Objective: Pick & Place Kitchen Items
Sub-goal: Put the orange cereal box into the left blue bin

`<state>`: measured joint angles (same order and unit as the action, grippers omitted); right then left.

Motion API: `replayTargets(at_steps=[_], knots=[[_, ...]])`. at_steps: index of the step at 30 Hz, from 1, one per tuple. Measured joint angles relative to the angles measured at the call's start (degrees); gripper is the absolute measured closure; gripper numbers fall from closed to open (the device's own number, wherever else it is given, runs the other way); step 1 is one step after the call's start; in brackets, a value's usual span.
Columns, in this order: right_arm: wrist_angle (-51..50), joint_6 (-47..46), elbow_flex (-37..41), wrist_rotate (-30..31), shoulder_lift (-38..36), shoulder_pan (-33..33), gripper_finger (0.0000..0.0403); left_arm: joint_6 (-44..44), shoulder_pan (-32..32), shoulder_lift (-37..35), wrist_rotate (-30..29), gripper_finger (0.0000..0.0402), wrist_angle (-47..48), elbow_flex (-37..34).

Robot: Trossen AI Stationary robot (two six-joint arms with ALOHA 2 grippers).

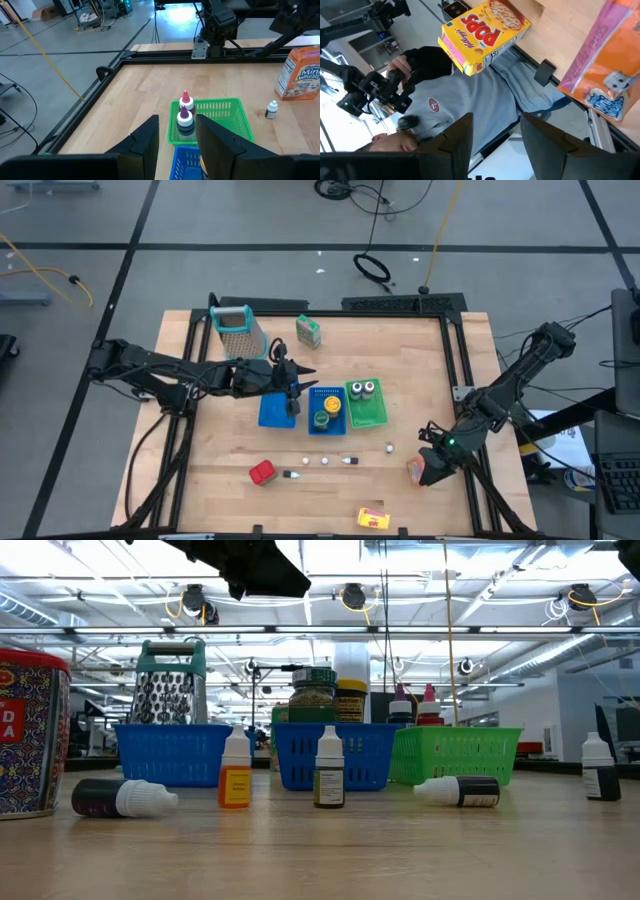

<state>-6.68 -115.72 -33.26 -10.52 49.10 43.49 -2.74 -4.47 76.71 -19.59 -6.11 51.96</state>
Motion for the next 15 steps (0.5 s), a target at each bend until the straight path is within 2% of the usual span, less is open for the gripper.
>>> replayTargets(at_steps=[15], knots=[[-0.04,4.4,0.0,-0.07,0.0,0.0,0.0248,-0.01,0.0,0.0,0.0,0.0273,-0.09,0.0]])
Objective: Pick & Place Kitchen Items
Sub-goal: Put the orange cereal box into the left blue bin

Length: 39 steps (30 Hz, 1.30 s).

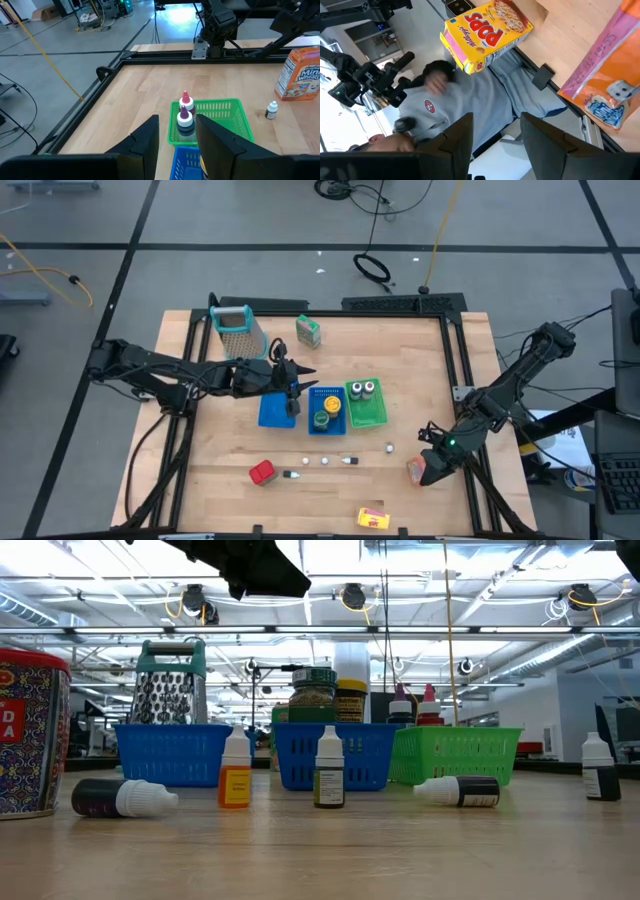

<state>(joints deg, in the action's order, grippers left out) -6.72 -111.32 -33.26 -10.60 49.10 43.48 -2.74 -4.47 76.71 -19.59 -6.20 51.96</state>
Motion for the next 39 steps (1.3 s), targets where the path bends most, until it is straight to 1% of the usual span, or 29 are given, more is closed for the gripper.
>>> replayTargets(at_steps=[6,17,20,23,26,28,32,39], knots=[[0.02,2.1,0.0,0.33,0.02,0.0,0.0248,0.0,0.0,0.0,0.0,0.0273,-0.02,0.0],[-0.44,1.24,0.0,0.35,0.48,0.0,0.0248,0.0,0.0,0.0,0.0,0.0273,-0.04,0.0],[-0.67,1.38,-0.22,2.12,0.49,0.11,0.0248,0.07,0.0,0.0,0.0,0.0273,-0.04,0.0],[-7.7,2.28,-3.97,3.23,0.48,0.09,0.0248,0.01,-0.01,0.0,0.0,0.0273,-0.04,0.0],[-20.71,2.4,-10.01,3.15,1.47,0.09,0.0248,0.02,0.0,0.0,0.0,0.0273,-0.04,0.0],[-28.59,2.4,-13.45,4.33,3.18,0.11,0.0248,0.02,0.0,0.0,0.0,0.0273,-0.07,0.0],[-36.1,4.26,-19.96,10.25,7.7,0.09,0.0248,0.02,-0.01,0.0,0.0,0.0273,-0.04,0.0],[-53.33,3.73,-30.23,10.54,16.05,0.11,0.0248,0.02,0.0,0.0,0.0,0.0273,-0.04,0.0]])
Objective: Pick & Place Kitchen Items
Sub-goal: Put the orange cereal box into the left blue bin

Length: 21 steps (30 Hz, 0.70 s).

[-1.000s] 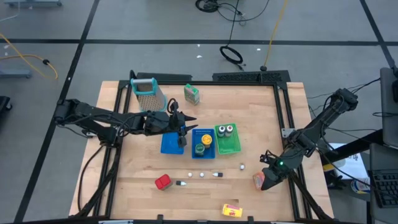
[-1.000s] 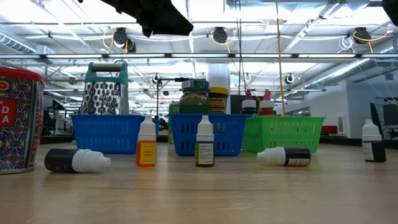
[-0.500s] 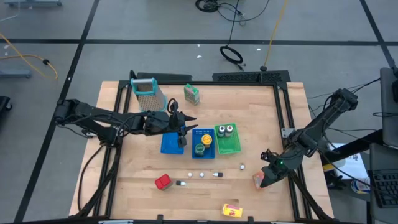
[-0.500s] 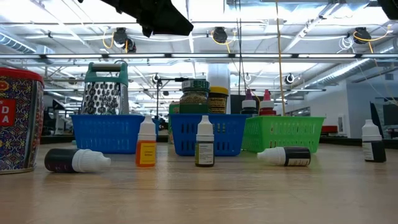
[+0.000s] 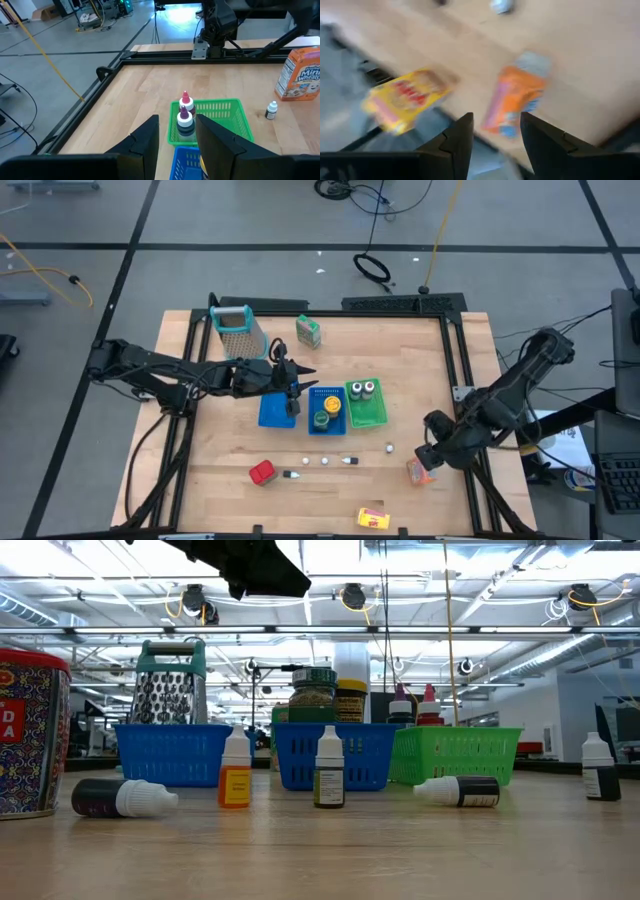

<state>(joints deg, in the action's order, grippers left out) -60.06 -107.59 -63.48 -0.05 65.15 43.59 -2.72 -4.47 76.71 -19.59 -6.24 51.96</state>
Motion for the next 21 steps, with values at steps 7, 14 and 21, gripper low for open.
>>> replayTargets(at_steps=[7,14,21], knots=[[0.19,-1.05,-1.51,0.04,4.94,-0.07,0.0248,0.0,0.0,0.0,0.0,0.0273,0.0,0.0],[-0.15,-2.88,-1.51,0.05,6.91,-0.48,0.0248,0.0,-0.02,0.0,-0.02,0.0273,0.0,0.0],[-1.45,-2.41,-1.51,0.28,7.01,0.69,0.0248,-0.01,-0.01,0.0,0.0,0.0273,0.0,0.0]])
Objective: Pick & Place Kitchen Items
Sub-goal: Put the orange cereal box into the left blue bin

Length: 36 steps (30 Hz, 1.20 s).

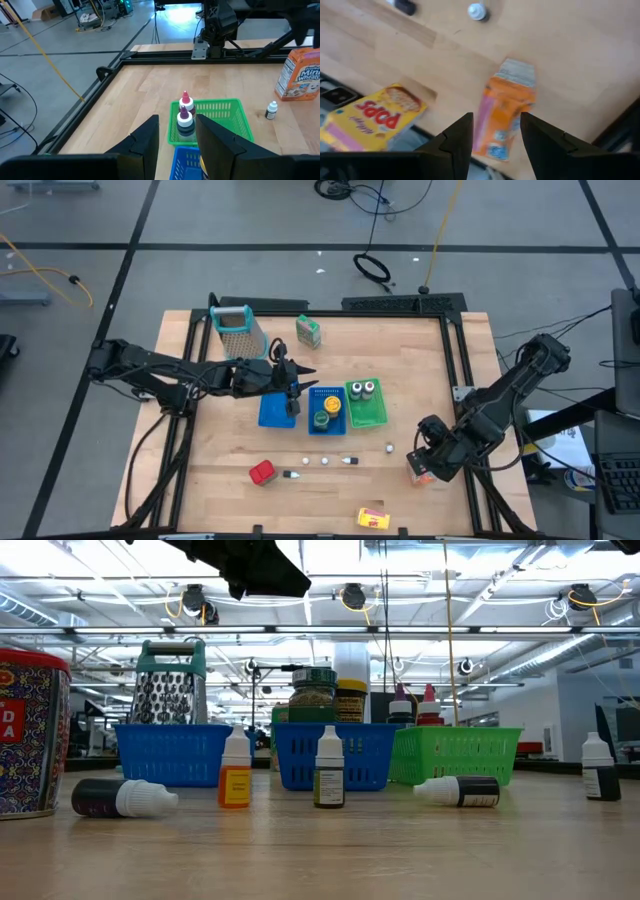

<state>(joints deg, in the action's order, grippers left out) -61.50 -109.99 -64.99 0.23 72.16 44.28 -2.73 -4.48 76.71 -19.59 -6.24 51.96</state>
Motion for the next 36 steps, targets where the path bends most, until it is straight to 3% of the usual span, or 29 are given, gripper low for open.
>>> replayTargets(at_steps=[13,26,36], knots=[[0.48,-1.74,-0.85,-0.15,1.18,1.03,0.0245,-0.01,0.0,0.0,0.0,0.0273,0.0,0.0],[0.86,-1.71,-0.85,-0.26,2.03,1.21,0.0166,-0.01,-0.01,0.0,0.0,0.0273,0.0,0.0],[0.8,-3.11,-0.77,-1.88,5.83,1.32,0.0158,-0.01,0.01,0.0,0.0,0.0273,0.01,0.0]])
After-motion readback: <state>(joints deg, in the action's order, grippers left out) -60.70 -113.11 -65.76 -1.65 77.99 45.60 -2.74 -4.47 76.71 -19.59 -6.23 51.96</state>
